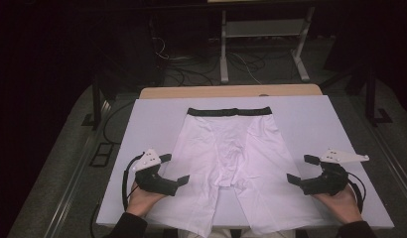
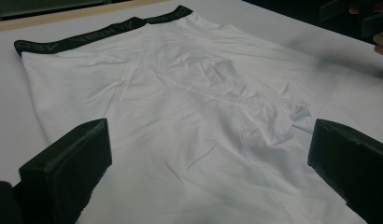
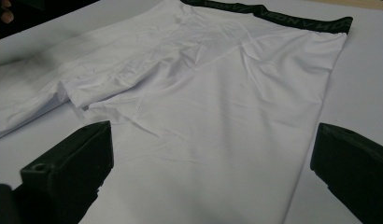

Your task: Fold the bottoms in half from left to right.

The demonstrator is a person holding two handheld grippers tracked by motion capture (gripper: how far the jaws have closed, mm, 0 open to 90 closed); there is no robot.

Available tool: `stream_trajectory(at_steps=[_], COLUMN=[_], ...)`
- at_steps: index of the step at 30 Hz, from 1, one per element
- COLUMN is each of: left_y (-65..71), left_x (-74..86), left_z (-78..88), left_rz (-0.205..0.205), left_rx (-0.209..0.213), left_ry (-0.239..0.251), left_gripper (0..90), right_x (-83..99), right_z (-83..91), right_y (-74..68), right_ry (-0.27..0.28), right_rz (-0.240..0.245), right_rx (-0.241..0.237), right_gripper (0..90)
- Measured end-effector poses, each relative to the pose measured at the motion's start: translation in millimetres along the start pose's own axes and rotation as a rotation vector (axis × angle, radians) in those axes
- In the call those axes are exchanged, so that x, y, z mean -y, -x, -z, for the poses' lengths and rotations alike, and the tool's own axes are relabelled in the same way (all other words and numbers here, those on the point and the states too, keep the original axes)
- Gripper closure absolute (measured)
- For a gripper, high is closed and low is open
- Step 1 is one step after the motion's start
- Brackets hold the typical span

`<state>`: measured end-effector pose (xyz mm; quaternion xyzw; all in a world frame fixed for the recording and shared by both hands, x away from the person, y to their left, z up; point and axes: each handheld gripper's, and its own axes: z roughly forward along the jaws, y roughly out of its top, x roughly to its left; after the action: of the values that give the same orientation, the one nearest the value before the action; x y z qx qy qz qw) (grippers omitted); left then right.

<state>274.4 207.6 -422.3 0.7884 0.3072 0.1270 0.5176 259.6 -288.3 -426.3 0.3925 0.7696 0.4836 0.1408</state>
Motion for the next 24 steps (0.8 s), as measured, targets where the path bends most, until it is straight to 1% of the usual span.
stream_trajectory(at_steps=[9, 10, 12, 18, 21, 24], left_y=[0.8, 1.0, 1.6, 2.5, 3.2, 3.7], left_x=[-0.3, -0.3, -0.3, 0.4, 1.2, 1.7], left_z=[0.5, 0.6, 0.9, 1.2, 1.6, 1.9], left_rz=[-0.002, -0.003, -0.004, -0.002, 0.001, 0.002], left_rx=[0.006, 0.008, 0.009, 0.012, 0.009, 0.009], left_ry=[0.006, 0.007, 0.009, 0.009, 0.007, 0.008], left_gripper=[0.0, 0.0, 0.0, 0.0, 0.0, 0.0], right_x=[-1.1, -1.5, -1.7, -3.7, -5.4, -8.2], right_z=[1.9, 2.1, 2.0, -0.8, -2.1, -0.6], right_y=[-0.9, -1.9, -2.3, -4.8, -5.2, -6.7], right_ry=[0.005, 0.003, 0.003, -0.008, -0.024, -0.024], right_rz=[-0.002, 0.003, 0.005, 0.021, 0.020, 0.015], right_rx=[0.002, 0.010, 0.010, 0.018, 0.024, 0.021], right_gripper=[0.0, 0.0, 0.0, 0.0, 0.0, 0.0])
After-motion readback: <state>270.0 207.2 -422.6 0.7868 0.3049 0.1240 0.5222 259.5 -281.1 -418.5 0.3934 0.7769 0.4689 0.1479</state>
